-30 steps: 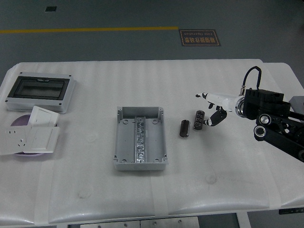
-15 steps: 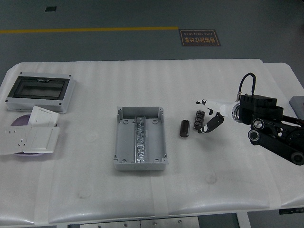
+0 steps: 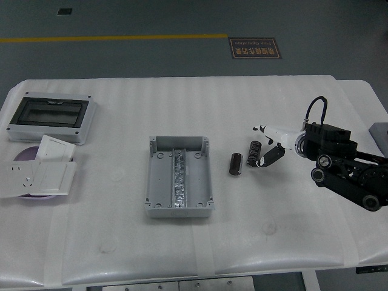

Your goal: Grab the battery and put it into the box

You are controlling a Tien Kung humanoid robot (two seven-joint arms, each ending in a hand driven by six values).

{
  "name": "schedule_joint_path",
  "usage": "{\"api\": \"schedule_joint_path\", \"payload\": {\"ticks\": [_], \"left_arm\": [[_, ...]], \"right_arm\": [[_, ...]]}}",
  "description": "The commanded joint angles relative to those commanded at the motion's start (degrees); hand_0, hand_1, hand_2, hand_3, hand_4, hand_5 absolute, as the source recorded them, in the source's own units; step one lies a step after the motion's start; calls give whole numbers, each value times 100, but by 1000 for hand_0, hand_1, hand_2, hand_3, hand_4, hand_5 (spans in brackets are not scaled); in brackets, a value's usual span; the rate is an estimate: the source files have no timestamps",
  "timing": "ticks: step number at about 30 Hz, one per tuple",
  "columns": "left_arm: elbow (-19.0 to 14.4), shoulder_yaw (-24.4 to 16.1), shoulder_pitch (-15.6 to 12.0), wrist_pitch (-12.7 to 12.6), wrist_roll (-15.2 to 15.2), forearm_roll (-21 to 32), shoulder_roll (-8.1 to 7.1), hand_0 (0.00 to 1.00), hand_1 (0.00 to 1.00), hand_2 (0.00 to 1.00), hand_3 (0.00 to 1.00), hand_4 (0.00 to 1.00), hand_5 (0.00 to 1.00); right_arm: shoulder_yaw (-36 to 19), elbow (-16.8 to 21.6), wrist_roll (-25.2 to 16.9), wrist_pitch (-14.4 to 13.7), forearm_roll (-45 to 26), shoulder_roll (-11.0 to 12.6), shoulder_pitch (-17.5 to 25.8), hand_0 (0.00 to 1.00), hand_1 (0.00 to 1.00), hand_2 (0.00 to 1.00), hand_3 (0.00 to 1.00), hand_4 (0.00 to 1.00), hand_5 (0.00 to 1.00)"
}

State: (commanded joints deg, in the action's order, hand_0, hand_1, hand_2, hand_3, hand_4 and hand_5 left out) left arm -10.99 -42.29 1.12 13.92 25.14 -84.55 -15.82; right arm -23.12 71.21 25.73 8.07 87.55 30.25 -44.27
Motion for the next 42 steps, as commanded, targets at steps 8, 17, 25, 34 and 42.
{"api": "schedule_joint_path", "payload": {"ticks": [8,17,25,34,42], "left_arm": [[-3,71,6,-24,-33,-14,6,649,666,597,630,617,12],[-6,113,6,-38,-38,58,17,649,666,597,630,617,11],[-10,148,11,-49,-46,87,21,650,666,597,630,618,12],[-13,166,7,-66,-59,87,29,650,666,597,630,618,12],[-14,134,-3,-63,-56,40,38,650,666,597,630,618,12]], "right_arm": [[158,-50,66,24,68,-88,16,615,678,751,871,906,351],[200,-46,21,-93,108,-92,25,616,670,713,823,869,342],[253,-85,-30,-212,225,-97,41,581,644,662,760,821,325],[164,-28,-88,-390,593,-57,65,574,627,641,710,795,316],[-322,413,-82,-514,975,-4,162,536,615,614,677,770,292]]}}
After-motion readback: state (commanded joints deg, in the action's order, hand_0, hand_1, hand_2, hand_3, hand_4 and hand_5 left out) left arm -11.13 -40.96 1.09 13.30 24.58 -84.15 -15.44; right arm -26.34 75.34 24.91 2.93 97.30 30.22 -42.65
